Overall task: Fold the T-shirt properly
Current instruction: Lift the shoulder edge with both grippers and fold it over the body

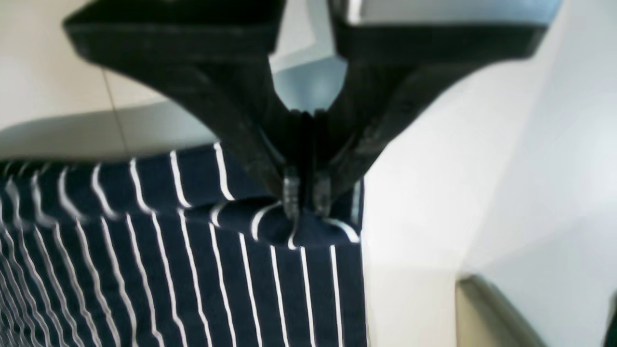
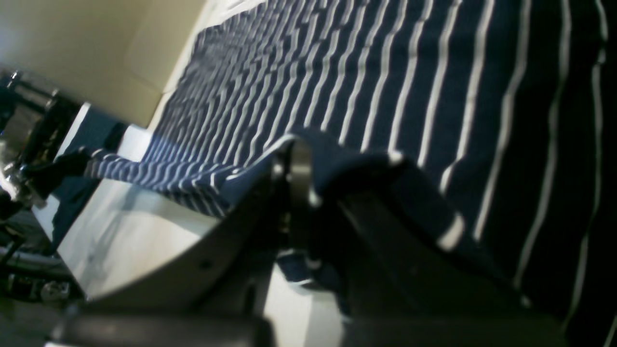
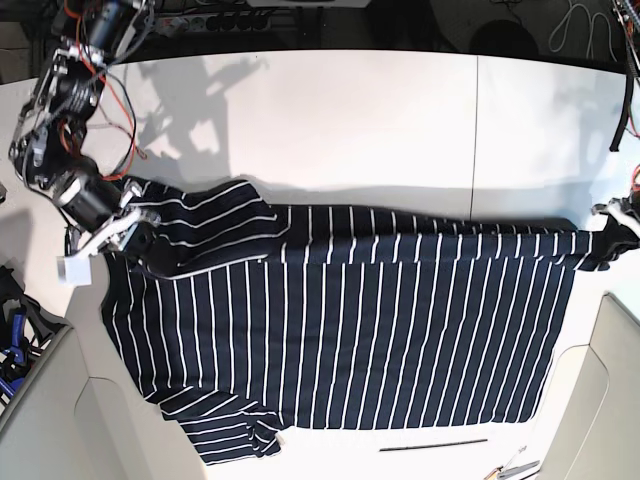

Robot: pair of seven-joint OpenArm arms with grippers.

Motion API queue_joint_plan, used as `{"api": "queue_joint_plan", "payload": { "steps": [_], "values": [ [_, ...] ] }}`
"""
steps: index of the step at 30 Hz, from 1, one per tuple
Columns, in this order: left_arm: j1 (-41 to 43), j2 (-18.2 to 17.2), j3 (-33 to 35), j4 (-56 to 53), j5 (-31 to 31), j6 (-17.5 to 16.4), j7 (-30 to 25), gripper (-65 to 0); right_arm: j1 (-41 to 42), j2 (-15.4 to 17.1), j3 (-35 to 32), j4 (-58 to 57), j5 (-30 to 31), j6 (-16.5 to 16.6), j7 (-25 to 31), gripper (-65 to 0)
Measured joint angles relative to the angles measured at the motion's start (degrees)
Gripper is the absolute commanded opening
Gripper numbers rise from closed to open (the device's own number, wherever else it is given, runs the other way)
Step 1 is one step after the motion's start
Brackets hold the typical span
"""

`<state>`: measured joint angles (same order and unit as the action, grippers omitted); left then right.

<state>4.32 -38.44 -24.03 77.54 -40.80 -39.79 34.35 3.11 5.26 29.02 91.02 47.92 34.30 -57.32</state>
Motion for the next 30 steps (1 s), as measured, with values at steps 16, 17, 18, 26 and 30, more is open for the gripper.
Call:
{"api": "queue_joint_plan", "payload": {
  "steps": [16, 17, 18, 26, 30],
  "values": [
    [-6.60, 0.04, 8.66, -0.50, 8.85, 5.05, -5.09, -65.0, 15.04, 0.11, 0.00, -22.84, -9.88, 0.02, 5.05, -65.0],
    [-6.58, 0.04, 9.20, -0.85, 9.62, 5.57, -5.64, -65.0, 15.34, 0.09, 0.00, -23.37, -10.64, 0.02, 6.29, -65.0],
    [-6.58, 0.07, 9.62, -1.33, 10.01, 6.58, -6.32, -63.5, 15.47, 0.11, 0.00, -23.82, -11.61, 0.02, 7.37, -65.0],
    [-7.39, 0.35, 9.84, -6.10, 10.60, 8.94, -8.24, -44.3, 14.67, 0.11, 0.02, -24.61, -14.78, -0.24, 7.58, -28.7],
    [-7.52, 0.50, 9.84, -6.84, 10.58, 9.09, -7.17, -43.9, 14.67, 0.13, 0.04, -24.37, -12.17, -0.24, 6.60, -28.8]
  ]
}}
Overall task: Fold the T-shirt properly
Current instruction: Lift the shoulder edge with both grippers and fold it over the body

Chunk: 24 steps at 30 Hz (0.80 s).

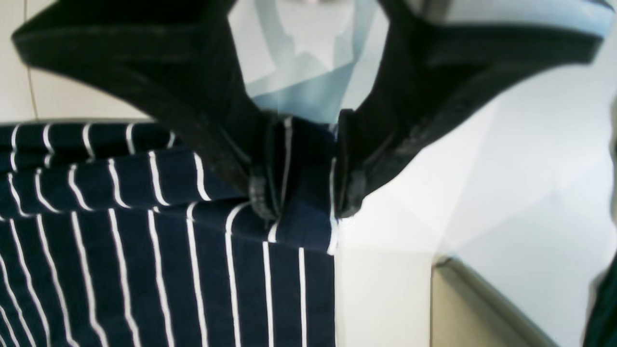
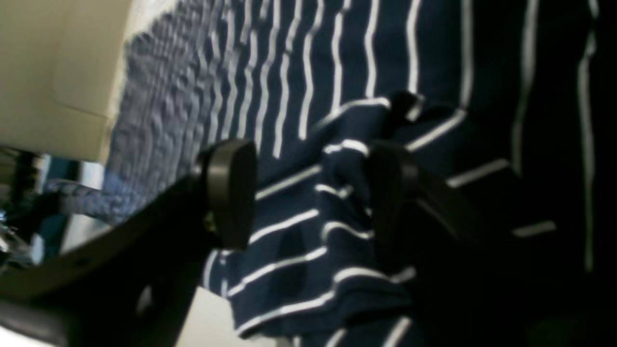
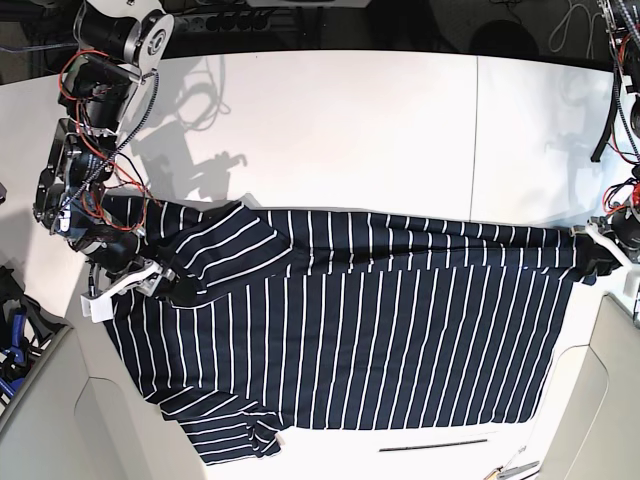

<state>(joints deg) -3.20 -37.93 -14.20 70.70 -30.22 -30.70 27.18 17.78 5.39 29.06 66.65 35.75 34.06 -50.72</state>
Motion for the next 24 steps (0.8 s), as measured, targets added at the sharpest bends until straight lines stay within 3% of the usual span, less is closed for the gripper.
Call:
{"api": "queue_joint_plan", "payload": {
  "steps": [4, 9, 14, 16, 23, 24],
  "values": [
    [-0.57, 0.02, -1.16, 0.13, -2.14, 0.02, 4.57, -43.9, 0.00, -0.07, 1.09, 2.60, 0.61, 0.00, -3.56, -28.8],
    [-0.46, 0.15, -7.48, 0.22, -8.59, -0.02, 8.85, -43.0, -0.83, 0.02, 5.62, 8.44, 2.38, -0.07, -6.16, -28.8],
    [-0.52, 0.15, -12.59, 0.24, -12.35, -1.29, 9.70, -27.6, -3.54, 1.29, 8.02, 10.80, 4.15, 0.00, -6.84, -28.8],
    [-0.48, 0.13, -13.14, 0.24, -13.35, -1.29, 9.90, -24.4, -4.85, 1.88, 8.48, 10.75, 4.15, -0.07, -6.82, -28.8],
    [-0.48, 1.27, -13.16, 0.11, -13.40, -1.25, 12.72, -24.4, -10.25, 2.71, 8.48, 10.75, 6.05, -0.17, -6.60, -28.8],
    [-0.48, 1.99, -13.16, -0.13, -13.44, 0.09, 13.62, -24.4, -11.10, 2.67, 8.63, 10.75, 6.80, -0.17, -6.60, -28.8]
  ]
}}
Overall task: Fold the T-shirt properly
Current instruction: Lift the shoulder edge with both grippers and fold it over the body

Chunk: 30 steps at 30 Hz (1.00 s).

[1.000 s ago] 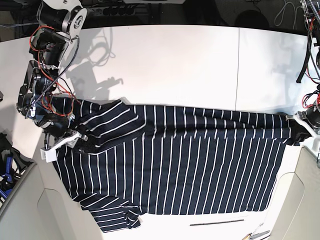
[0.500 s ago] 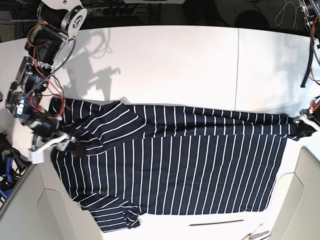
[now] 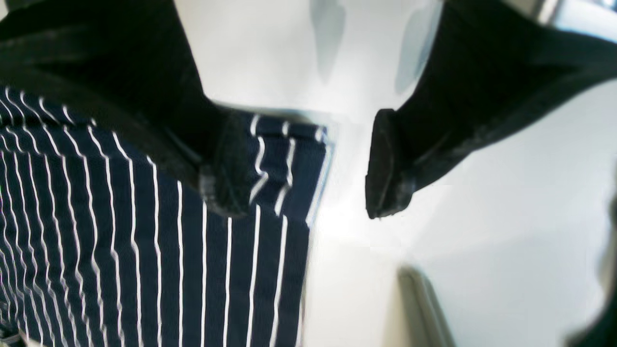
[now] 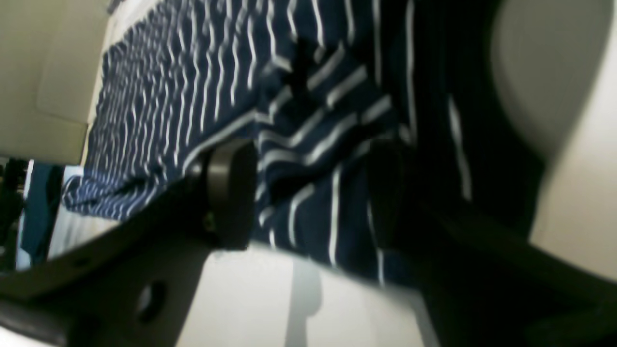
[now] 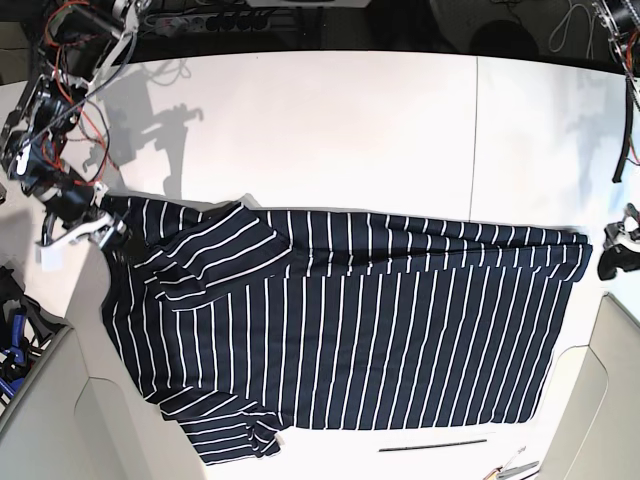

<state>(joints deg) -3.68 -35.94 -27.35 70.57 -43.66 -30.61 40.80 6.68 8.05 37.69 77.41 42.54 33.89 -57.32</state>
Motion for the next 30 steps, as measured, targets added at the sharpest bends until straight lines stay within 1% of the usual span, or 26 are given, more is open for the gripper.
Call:
{"api": "queue_joint_plan", "payload": {
  "steps": [1, 2, 4, 6, 8, 12, 15, 18, 21, 25, 28, 29, 30],
  "values": [
    [0.04, 0.90, 0.00, -0.39, 0.04, 2.27, -0.02, -24.4, -0.92, 0.00, 0.28, 0.00, 1.46, 0.02, -0.20, -28.8],
    [0.13, 1.75, 0.00, -0.92, 0.17, 3.76, 0.00, -24.4, -1.84, -0.09, 0.68, 0.00, 2.91, 0.02, -0.24, -28.8],
    [0.35, 3.30, 0.00, -1.86, 1.20, 4.68, 0.13, -24.4, -3.28, -0.13, 1.95, 0.00, 3.80, 0.00, -0.28, -28.8],
    [0.33, 4.46, 0.00, -3.13, 2.40, 4.92, -0.15, -24.4, -4.46, -0.13, 3.45, 0.00, 4.17, 0.00, -0.39, -28.8],
    [0.31, 5.25, 0.00, -4.50, 2.23, 4.90, -0.68, -24.4, -5.25, -0.11, 4.90, 0.00, 3.96, -0.04, -0.46, -28.8],
    [0.33, 5.66, 0.00, -6.88, 2.16, 4.90, -1.18, -24.3, -6.21, -0.13, 7.04, 0.00, 3.74, -0.02, -0.42, -28.8],
    [0.31, 6.23, -0.04, -8.46, 2.01, 4.85, -2.97, -24.0, -6.21, -0.09, 7.52, 0.00, 1.25, -0.04, -0.04, -28.8],
    [0.04, 6.60, -0.15, -9.81, 2.86, 5.29, -4.09, -19.5, -6.21, -0.13, 7.50, 0.00, -0.90, -0.72, 1.31, -28.7],
    [-0.20, 6.56, -0.28, -11.52, 2.49, 5.73, -5.55, -19.4, -6.21, -0.11, 7.50, 0.00, -2.45, -1.77, 3.30, -28.7],
    [-0.17, 6.56, -0.66, -12.15, 1.51, 5.57, -6.16, -19.4, -6.21, -0.11, 5.73, -0.04, -4.00, -1.97, 5.68, -23.7],
    [-0.22, 6.62, -0.70, -12.31, 1.46, 5.79, -6.58, -19.4, -6.16, -0.11, 3.63, -0.79, -4.61, -2.19, 7.32, -23.4],
    [-0.31, 6.80, -0.70, -12.37, 1.27, 6.64, -6.86, -19.4, -6.08, -0.11, 3.08, -1.14, -4.46, -2.19, 7.61, -23.4],
    [-0.35, 7.13, -0.72, -12.35, 1.14, 8.20, -7.74, -19.4, -5.99, -0.11, 2.58, -1.51, -4.44, -2.16, 7.61, -23.4]
  ]
}}
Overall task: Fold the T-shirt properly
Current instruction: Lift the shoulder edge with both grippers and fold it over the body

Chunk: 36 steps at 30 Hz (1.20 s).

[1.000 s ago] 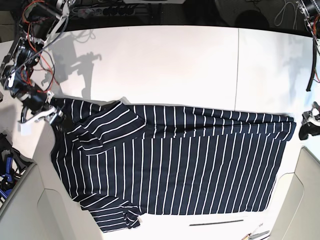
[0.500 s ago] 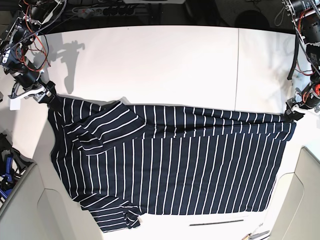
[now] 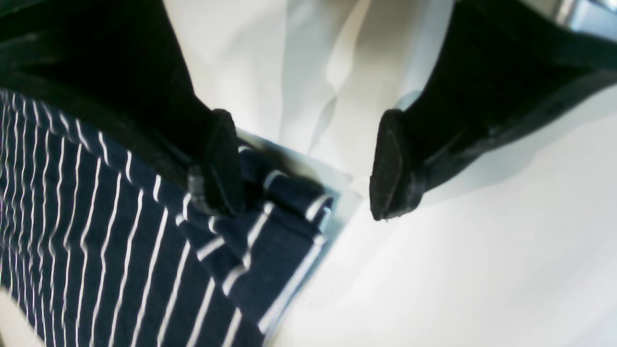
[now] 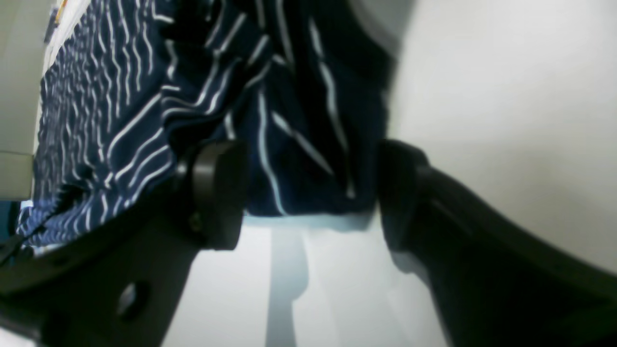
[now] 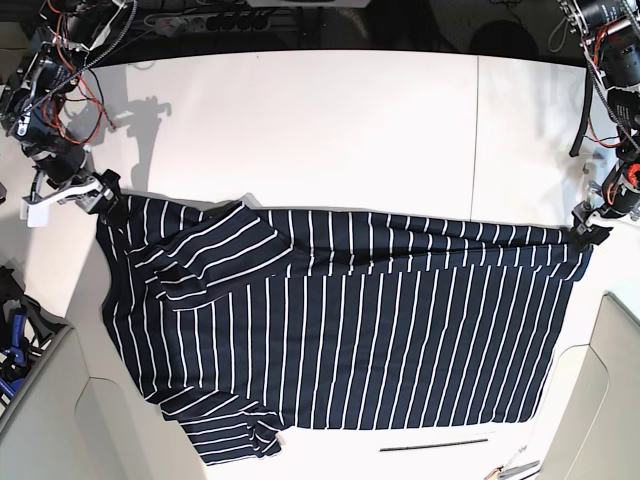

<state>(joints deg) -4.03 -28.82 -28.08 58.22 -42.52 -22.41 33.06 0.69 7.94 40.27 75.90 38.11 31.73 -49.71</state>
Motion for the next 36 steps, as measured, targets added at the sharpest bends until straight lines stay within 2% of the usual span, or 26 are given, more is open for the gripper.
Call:
{"api": "queue_joint_plan", "payload": {
  "steps": [6, 12, 17, 19, 20, 23, 24, 26, 28, 29, 36],
  "values": [
    [-0.61, 1.75, -0.09, -0.02, 1.51, 0.81, -2.54, -19.4, 0.09, -0.35, -1.73, -0.74, 0.46, 0.00, 2.58, -23.4],
    [-2.80, 4.11, -0.15, -1.20, 3.52, 1.62, -4.07, -19.4, 1.16, -2.40, -2.14, -0.83, 1.01, -0.11, 2.64, -23.4],
    [-2.99, 4.22, -0.15, -1.86, 3.45, 1.40, -4.13, -19.7, 2.91, -3.37, -3.10, -1.03, 0.35, -0.24, 1.88, -23.5],
    [-2.99, 4.24, -0.17, -1.90, 3.45, 1.40, -4.15, -23.7, 3.45, -3.26, -3.69, -1.03, 0.28, -0.28, 1.90, -23.7],
    [-3.02, 4.24, -0.17, -1.95, 3.52, 1.42, -4.15, -28.8, 3.65, -3.17, -4.31, -1.03, 0.17, -0.39, 1.90, -24.8],
    [-2.99, 4.26, -0.17, -2.16, 3.52, 1.64, -3.04, -49.9, 3.78, -3.23, -6.38, -1.03, 0.13, -0.70, 1.92, -36.4],
    [-2.97, 4.37, -0.17, -2.21, 3.50, 1.42, -2.86, -55.3, 3.78, -3.48, -6.75, -1.03, -0.63, -0.68, 1.90, -41.2],
    [-2.78, 4.42, -0.17, -2.38, 3.34, -1.16, -2.86, -63.2, 3.74, -4.04, -7.32, -1.03, -2.03, -0.72, 1.90, -50.8],
    [-2.80, 4.42, -0.17, -2.47, 3.48, -3.34, -2.36, -65.0, 3.74, -4.22, -7.54, -1.07, -2.21, -0.68, 1.99, -61.7],
    [-2.84, 4.42, -0.13, -2.47, 3.45, -3.72, -1.92, -65.0, 3.76, -4.28, -7.54, -1.07, -2.19, -0.35, 2.10, -65.0],
    [-3.15, 3.17, 0.00, -1.95, 3.02, -4.22, 1.99, -65.0, 3.76, -4.28, -7.50, -1.03, -1.97, 0.46, 0.72, -65.0]
  ]
}}
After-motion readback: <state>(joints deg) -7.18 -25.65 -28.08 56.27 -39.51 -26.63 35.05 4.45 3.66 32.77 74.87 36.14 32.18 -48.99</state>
